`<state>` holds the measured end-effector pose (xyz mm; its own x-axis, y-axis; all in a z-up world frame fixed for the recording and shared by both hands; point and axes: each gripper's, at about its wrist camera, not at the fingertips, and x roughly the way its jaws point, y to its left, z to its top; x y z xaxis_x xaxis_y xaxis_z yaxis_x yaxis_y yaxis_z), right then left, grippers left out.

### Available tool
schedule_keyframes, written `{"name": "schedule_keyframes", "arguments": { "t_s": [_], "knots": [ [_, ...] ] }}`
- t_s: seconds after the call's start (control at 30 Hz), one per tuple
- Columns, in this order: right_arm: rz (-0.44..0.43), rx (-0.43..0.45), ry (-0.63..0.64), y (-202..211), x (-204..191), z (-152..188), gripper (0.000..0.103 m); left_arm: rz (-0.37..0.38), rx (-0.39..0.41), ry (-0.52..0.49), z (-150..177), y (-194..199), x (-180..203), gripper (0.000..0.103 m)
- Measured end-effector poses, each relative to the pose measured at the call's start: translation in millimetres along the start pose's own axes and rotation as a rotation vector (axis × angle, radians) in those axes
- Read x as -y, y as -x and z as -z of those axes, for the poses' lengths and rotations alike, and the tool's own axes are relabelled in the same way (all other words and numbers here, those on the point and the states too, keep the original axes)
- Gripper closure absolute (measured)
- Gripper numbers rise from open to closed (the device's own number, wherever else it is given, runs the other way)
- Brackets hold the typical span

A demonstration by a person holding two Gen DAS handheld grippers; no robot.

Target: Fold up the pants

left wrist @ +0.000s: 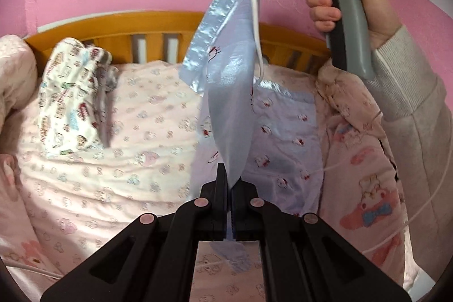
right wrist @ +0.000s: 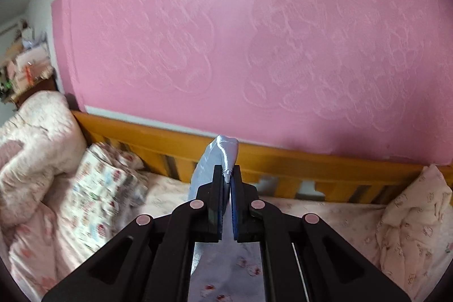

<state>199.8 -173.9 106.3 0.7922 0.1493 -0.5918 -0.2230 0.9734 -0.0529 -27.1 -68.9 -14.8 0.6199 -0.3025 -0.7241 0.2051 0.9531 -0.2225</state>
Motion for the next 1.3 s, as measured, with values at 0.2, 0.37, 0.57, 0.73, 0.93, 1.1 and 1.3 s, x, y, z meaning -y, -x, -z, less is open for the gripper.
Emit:
{"name": "schedule_keyframes", "arguments": {
  "t_s": [0.2, 0.37, 0.57, 0.73, 0.93, 1.1, 1.3],
  "knots": [
    [0.093, -0.069, 0.02, -10, 31, 28, 0.099, 0.082, -0.091, -0.05, 14, -33, 30, 0.102],
    [0.158, -0.13, -0.029, -6, 79, 53, 0.099, 0.164, -0.166, -0.089, 22, -57, 56, 0.102],
    [0.234, -0.171, -0.078, 2, 135, 79, 0.099, 0.21, -0.21, -0.181, 28, -77, 90, 0.102],
    [0.264, -0.206, -0.107, -7, 161, 99, 0.099, 0.209, -0.263, -0.23, 37, -103, 108, 0.102],
    [0.28, -0.234, -0.17, -17, 191, 122, 0.099, 0.219, -0.313, -0.283, 47, -122, 123, 0.102],
    [0.3, -0.261, -0.182, -30, 205, 138, 0.099, 0.218, -0.354, -0.297, 54, -134, 127, 0.102],
    [0.293, -0.292, -0.238, -33, 219, 149, 0.099, 0.236, -0.38, -0.308, 57, -133, 127, 0.082]
  ]
}}
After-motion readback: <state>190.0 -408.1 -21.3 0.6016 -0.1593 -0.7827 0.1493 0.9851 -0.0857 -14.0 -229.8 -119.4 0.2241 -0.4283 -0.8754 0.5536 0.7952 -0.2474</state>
